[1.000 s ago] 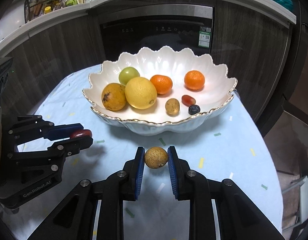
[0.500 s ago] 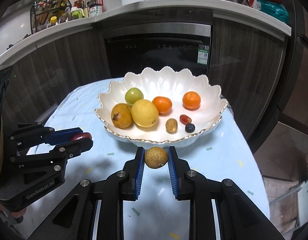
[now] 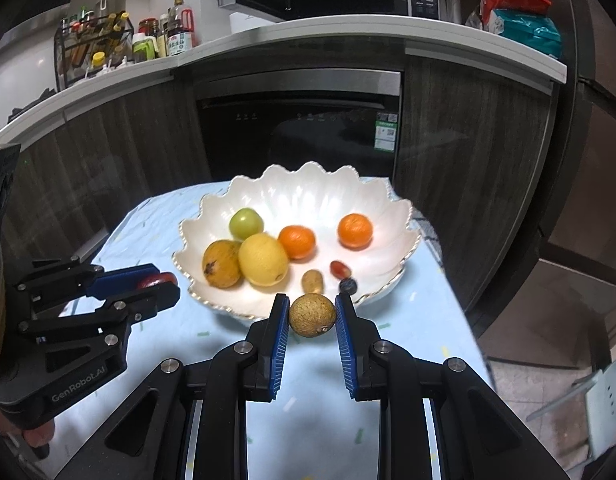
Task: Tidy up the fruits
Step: 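Lift the red date and brown fruit and carry them over the white bowl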
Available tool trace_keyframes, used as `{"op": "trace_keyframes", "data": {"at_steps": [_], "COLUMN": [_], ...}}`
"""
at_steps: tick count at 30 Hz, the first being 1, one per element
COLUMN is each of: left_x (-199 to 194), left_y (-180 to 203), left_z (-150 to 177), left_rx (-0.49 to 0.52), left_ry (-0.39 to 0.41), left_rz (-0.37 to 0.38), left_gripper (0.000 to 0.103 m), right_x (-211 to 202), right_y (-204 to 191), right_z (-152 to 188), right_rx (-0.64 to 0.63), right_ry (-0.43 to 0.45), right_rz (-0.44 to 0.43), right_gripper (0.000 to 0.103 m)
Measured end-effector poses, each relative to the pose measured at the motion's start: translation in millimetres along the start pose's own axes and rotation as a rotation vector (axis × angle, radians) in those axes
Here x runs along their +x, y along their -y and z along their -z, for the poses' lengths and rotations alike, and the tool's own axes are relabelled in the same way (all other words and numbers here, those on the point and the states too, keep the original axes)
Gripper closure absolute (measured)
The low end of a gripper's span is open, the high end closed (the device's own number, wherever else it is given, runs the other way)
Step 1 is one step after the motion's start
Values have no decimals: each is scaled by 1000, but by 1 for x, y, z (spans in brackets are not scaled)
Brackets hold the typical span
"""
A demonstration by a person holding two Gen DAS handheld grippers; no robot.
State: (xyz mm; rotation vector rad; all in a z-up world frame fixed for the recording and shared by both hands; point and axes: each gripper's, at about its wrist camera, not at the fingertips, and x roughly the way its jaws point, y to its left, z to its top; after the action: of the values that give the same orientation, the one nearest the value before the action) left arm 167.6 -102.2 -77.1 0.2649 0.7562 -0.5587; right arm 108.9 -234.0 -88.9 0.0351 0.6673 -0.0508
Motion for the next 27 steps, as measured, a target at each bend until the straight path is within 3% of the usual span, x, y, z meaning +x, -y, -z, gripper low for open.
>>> {"op": "trace_keyframes", "data": {"at_steps": [16, 27], "left_x": [17, 45], "left_y": [17, 20], "left_z": [-32, -45], "left_rx": [62, 83], "left_ry": [9, -14], "left_rz": [25, 54], "left_gripper": [81, 81], "right_x": [6, 36], "right_y": [19, 31], "right_z": [-28, -45], "right_rx": [-41, -37], "right_ry": [34, 15], "right_rz": [-2, -22], "right_gripper": [78, 78]}}
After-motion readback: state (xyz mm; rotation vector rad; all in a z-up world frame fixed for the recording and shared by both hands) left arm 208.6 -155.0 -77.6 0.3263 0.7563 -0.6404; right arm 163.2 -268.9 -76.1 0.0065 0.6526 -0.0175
